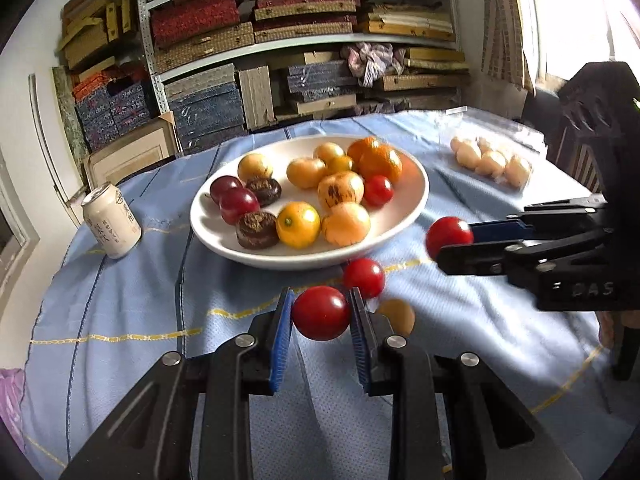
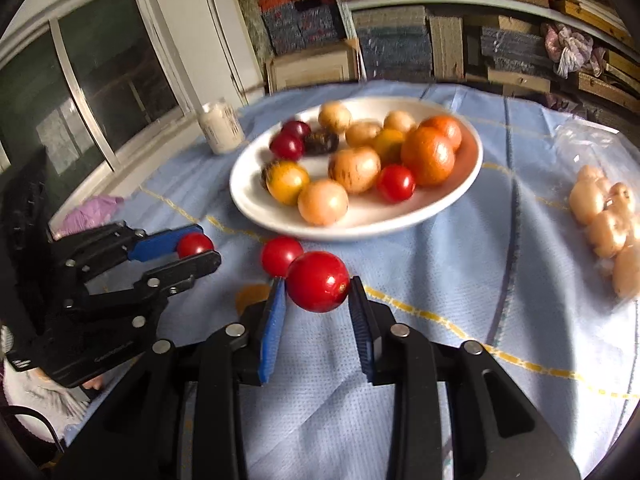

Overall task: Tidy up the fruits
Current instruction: 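Lower both held tomatoes onto the plate and open both tools, then withdraw both tools toward the last tomato and small tan fruit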

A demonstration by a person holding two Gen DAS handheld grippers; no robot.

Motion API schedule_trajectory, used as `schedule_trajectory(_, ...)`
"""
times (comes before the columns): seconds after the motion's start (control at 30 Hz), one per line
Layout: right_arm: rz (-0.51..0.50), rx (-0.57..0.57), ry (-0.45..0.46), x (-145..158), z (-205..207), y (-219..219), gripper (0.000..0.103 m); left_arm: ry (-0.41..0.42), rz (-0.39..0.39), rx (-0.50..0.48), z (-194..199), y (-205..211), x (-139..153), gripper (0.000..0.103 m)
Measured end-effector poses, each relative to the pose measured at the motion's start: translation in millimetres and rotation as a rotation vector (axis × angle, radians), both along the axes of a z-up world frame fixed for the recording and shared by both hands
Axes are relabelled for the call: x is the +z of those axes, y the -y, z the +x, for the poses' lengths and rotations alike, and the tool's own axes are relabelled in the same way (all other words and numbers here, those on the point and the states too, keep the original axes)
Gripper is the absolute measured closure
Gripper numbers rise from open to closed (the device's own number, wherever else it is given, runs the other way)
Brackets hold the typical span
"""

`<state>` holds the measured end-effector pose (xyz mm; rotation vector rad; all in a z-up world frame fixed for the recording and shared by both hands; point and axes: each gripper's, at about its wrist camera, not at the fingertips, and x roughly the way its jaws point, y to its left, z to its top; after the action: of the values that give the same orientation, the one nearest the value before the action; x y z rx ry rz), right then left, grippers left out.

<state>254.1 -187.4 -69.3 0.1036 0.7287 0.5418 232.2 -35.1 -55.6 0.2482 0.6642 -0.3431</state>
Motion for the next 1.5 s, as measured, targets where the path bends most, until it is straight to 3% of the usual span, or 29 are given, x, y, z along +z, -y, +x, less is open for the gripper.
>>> schedule_trajectory(0.13, 0.051, -0.031, 0.079, 29, -13, 17, 0.072, -0.02, -0.059, 0.024, 18, -13, 21, 0.075)
schedule_trajectory(0.33, 0.065, -0.07, 0.159, 75, -11, 37, 0.072, -0.003, -0.065, 0.074, 54, -25, 60, 0.075)
schedule_trajectory(0.5, 0.027, -0.082, 0.168, 98, 29, 33, 0.072, -0.018, -0.073, 0.101, 97, -23, 80, 0.075)
schedule_trajectory(0.6, -0.007, -0.085, 0.116, 91, 71, 18, 0.072, -0.07, -0.081, 0.113, 130, -15, 73, 0.075)
schedule_trajectory(0.73, -0.056, -0.061, 0.051, 64, 119, -12, 0.072, -0.15, -0.087, 0.115, 162, -4, 44, 0.075)
schedule_trajectory(1.0, -0.093, -0.067, -0.006, 32, 160, -33, 0.07, -0.204, -0.099, 0.115, 180, -2, 15, 0.074)
schedule_trajectory(1.1, -0.081, -0.094, 0.002, 31, 162, -28, 0.044, -0.19, -0.115, 0.126, 179, -4, 17, 0.055)
schedule_trajectory(1.17, -0.052, -0.106, 0.015, 37, 155, -16, 0.04, -0.175, -0.128, 0.147, 174, -10, 22, 0.024)
schedule_trajectory(1.27, -0.012, -0.118, 0.063, 55, 133, -3, 0.036, -0.141, -0.142, 0.167, 161, -18, 33, 0.018)
schedule_trajectory(1.4, 0.085, -0.133, 0.192, 87, 78, 15, 0.009, -0.107, -0.145, 0.182, 129, -31, 48, 0.018)
schedule_trajectory(1.5, 0.183, -0.14, 0.322, 106, 20, 33, 0.005, -0.049, -0.14, 0.19, 92, -37, 55, 0.008)
